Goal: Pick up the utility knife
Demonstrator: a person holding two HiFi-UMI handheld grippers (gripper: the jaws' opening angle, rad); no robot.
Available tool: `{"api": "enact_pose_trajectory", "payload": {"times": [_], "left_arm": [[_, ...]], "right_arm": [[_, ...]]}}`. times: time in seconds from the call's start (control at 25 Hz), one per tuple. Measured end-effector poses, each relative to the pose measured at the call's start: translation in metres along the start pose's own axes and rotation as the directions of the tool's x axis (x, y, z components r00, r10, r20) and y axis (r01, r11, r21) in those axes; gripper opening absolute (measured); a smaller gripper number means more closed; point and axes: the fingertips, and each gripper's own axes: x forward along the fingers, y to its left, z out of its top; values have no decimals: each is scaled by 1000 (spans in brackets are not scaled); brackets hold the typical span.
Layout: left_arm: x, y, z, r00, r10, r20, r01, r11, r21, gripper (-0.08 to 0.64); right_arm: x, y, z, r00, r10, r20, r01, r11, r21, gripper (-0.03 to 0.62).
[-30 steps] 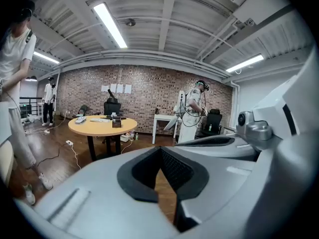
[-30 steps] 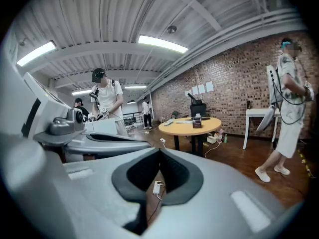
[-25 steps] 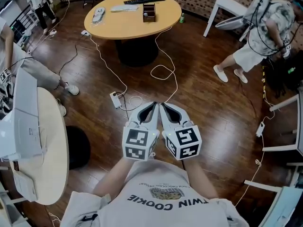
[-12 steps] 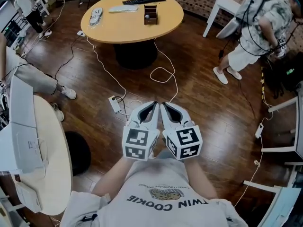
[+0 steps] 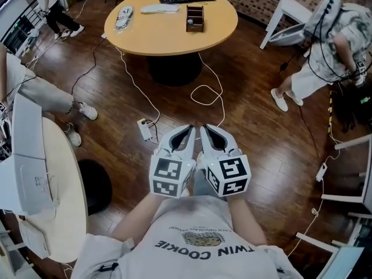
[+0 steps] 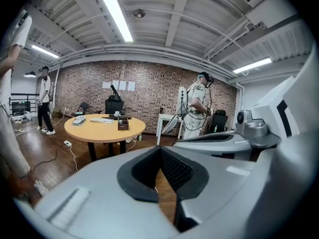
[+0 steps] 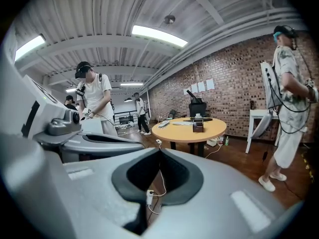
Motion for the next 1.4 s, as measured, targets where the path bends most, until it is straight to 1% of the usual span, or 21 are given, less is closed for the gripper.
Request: {"api": "enact_pose_trajectory", "payload": {"times": [0.12,0.28,0.56,0.72,0.88,1.2,1.4], "left_arm": [[24,11,6,1000,19,-3,-19,1000,1,6],[65,18,17,1000,24,-16,-24,1000,2,6],[144,34,51,999,51,-15,-52,999,-4,6],[181,39,64,997,72,-15,-72,997,-5,6],[203,45,72,995,103,-15,-103,995,-2,6],[231,53,85,992,124,-17,-124,992,6,6],[250,59,92,992,123,-5,-123,992,-6,6]], "right_arm": [[22,-16,5,1000,25,-1,-25,1000,0,2],[53,-48,19,999,44,6,-44,999,-4,2],[100,-113,47,997,82,-4,-83,997,-12,2],[121,-143,59,994,108,-6,-108,994,-9,2],[136,-162,66,991,135,-6,-135,991,-20,2],[154,-184,76,988,155,2,-155,988,-13,2],[168,-196,83,988,157,3,-157,987,-25,2]]}}
